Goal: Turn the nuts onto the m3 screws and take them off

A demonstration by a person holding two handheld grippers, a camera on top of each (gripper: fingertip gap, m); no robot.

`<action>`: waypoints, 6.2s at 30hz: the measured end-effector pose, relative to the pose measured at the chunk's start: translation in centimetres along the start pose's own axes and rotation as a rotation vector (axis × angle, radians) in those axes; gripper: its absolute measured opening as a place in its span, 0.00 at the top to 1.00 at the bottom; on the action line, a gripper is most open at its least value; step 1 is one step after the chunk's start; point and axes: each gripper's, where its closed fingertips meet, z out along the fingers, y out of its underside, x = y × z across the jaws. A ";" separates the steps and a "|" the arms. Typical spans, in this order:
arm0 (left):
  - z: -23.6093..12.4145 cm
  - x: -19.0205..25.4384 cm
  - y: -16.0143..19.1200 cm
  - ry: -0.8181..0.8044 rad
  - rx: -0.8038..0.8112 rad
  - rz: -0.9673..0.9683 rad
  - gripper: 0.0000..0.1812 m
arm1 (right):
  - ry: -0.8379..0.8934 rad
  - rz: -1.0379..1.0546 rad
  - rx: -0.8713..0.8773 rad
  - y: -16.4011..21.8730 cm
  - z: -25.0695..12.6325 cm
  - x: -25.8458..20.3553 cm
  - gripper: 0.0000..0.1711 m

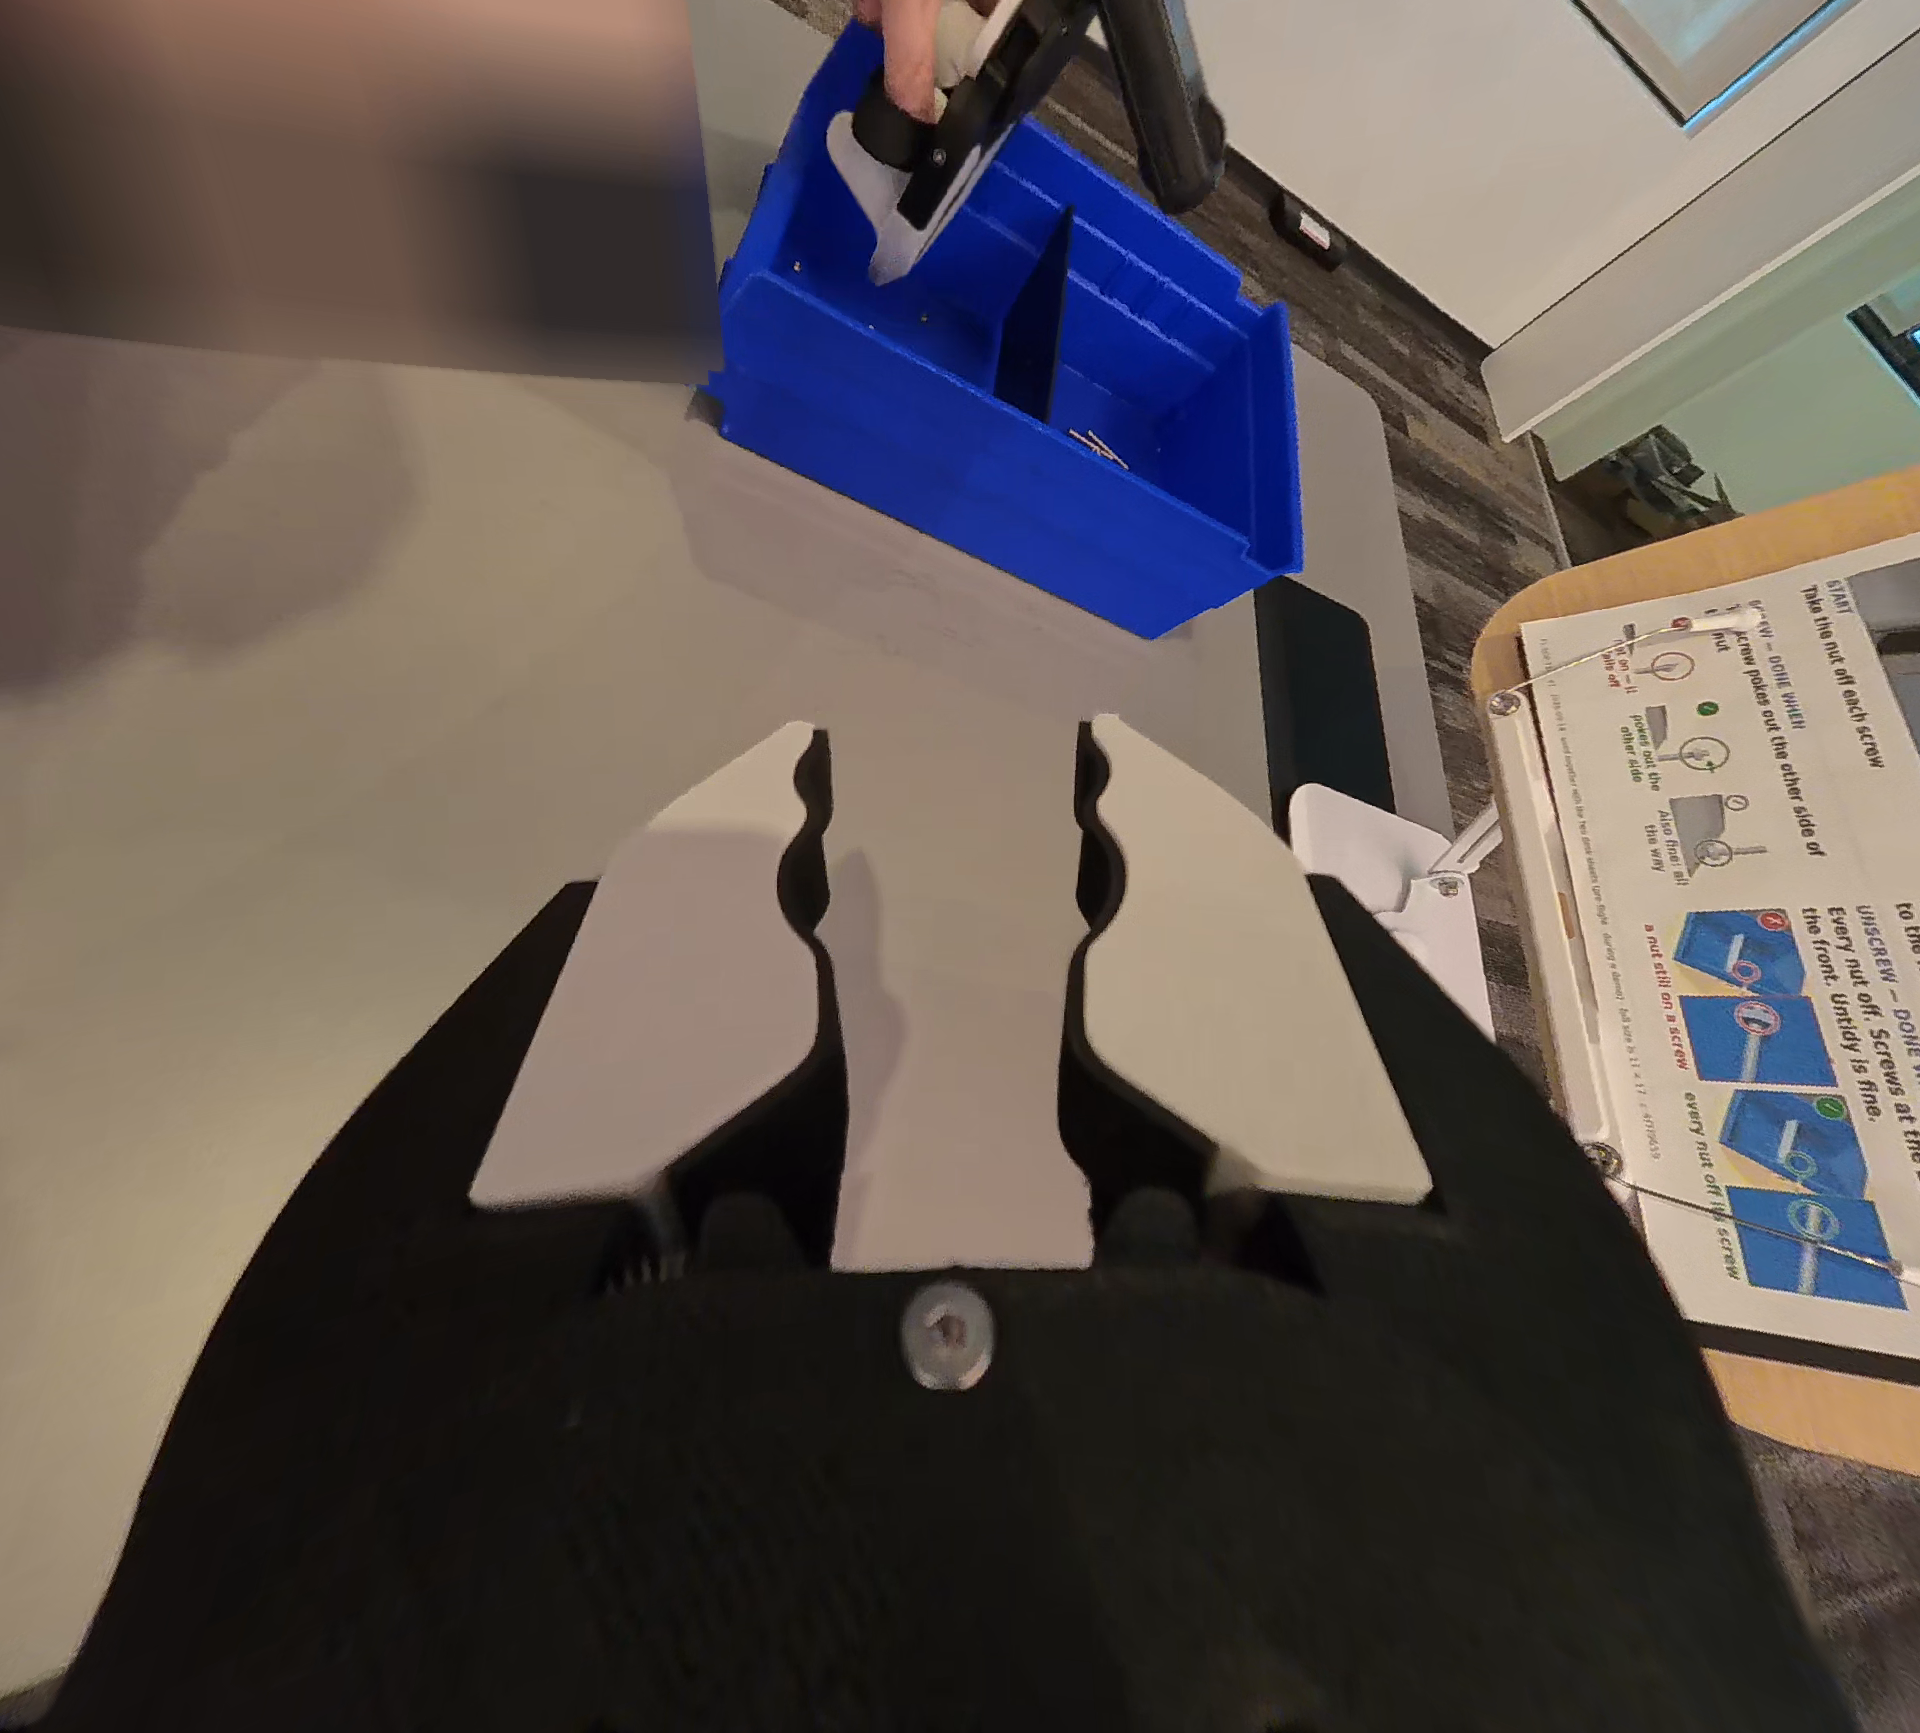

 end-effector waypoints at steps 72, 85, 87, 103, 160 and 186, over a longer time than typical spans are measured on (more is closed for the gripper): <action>2.7 -1.4 -0.4 -0.173 -0.070 0.294 0.87 | -0.034 0.132 -0.022 4.0 0.0 1.8 0.73; 2.8 -1.1 -0.9 -0.122 -0.013 0.351 0.95 | -0.046 0.132 -0.032 4.1 0.0 1.5 0.73; 2.8 -1.1 -0.9 -0.123 -0.009 0.354 0.96 | -0.047 0.133 -0.034 4.2 0.0 1.5 0.73; -6.2 3.4 -1.6 -0.238 0.303 0.485 0.97 | -0.021 0.118 -0.022 3.6 -1.1 1.9 0.73; -15.3 12.9 -13.6 0.052 0.689 0.551 0.84 | 0.053 0.081 -0.115 4.1 -13.3 -0.2 0.75; 0.5 -4.2 -17.6 -0.192 0.094 0.540 0.87 | 0.001 0.169 -0.276 8.1 -8.9 1.1 0.74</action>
